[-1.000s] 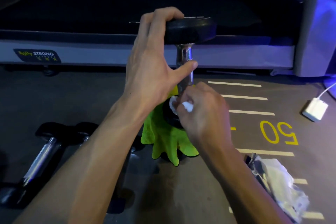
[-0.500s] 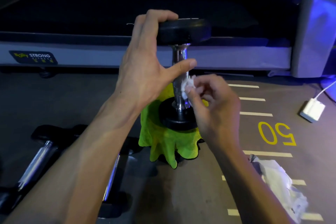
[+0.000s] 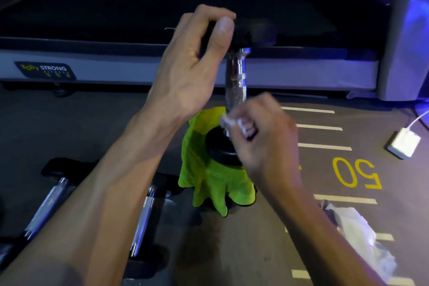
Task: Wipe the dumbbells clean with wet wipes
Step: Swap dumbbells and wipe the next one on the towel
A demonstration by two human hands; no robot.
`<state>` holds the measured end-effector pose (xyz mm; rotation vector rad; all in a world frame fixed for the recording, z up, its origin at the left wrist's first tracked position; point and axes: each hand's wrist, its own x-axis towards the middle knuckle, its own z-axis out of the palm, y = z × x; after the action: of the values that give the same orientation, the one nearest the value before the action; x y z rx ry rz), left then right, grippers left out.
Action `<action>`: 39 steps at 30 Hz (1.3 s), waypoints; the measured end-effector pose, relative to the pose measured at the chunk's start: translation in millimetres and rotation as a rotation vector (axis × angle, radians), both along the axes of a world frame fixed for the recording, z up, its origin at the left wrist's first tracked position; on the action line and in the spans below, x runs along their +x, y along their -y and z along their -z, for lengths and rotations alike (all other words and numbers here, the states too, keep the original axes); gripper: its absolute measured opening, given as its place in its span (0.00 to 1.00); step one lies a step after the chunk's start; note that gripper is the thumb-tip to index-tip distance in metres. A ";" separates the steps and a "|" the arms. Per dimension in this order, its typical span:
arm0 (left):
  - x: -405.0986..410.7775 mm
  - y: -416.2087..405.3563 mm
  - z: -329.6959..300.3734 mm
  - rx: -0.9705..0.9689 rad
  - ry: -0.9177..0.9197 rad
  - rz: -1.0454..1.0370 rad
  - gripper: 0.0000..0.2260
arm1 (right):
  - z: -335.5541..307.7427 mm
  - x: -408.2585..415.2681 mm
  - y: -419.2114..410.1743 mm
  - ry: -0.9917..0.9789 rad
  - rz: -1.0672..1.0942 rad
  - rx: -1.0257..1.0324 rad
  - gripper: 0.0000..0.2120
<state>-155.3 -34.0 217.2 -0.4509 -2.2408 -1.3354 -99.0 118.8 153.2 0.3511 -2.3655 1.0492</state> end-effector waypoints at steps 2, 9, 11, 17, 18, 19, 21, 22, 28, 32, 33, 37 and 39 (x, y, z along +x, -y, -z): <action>1.3 -1.5 -0.7 -0.004 0.002 0.007 0.11 | 1.9 5.2 -4.7 0.059 -0.025 0.057 0.06; 3.5 -10.6 -6.9 -0.025 -0.010 0.040 0.08 | -31.6 -23.2 11.1 -0.215 0.118 0.078 0.05; 3.8 -13.0 -8.7 -0.014 -0.013 0.045 0.06 | -9.5 -5.4 3.6 -0.139 0.070 0.100 0.04; 3.8 -17.0 -11.4 0.010 -0.029 0.057 0.07 | -25.1 -17.2 -2.1 -0.203 0.082 0.138 0.08; 3.7 -16.9 -11.9 -0.005 -0.024 0.067 0.07 | -33.6 -24.8 1.2 -0.248 0.123 0.133 0.09; 3.8 -16.9 -12.7 -0.013 -0.018 0.070 0.07 | -36.5 -27.9 4.9 -0.265 0.148 0.127 0.08; 4.0 -18.2 -13.7 0.003 -0.018 0.061 0.08 | -24.0 -19.1 6.9 -0.248 0.128 0.132 0.06; 4.0 -18.8 -13.3 0.018 -0.024 0.054 0.08 | -12.3 -9.6 4.9 -0.214 0.084 0.143 0.05; 4.3 -21.5 -12.3 0.041 -0.022 0.057 0.09 | -20.5 -12.0 -3.6 -0.161 0.083 0.222 0.04; 0.8 -19.0 -12.8 0.032 -0.015 0.070 0.07 | -22.7 -20.1 4.4 -0.236 0.126 0.155 0.05; -0.5 -18.4 -12.0 0.046 -0.022 0.063 0.07 | -12.5 -12.4 0.5 -0.199 0.080 0.114 0.05; -6.2 -16.7 -8.8 0.052 -0.028 0.063 0.06 | 7.7 -4.3 -16.6 0.005 -0.034 -0.156 0.10; -8.6 -17.5 -9.6 0.056 -0.013 0.051 0.09 | 0.8 -12.0 -15.2 0.061 -0.060 -0.307 0.09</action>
<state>-163.8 -16.5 226.8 -0.4976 -2.1892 -1.4134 -111.0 134.0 152.4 0.2802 -2.2108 1.4448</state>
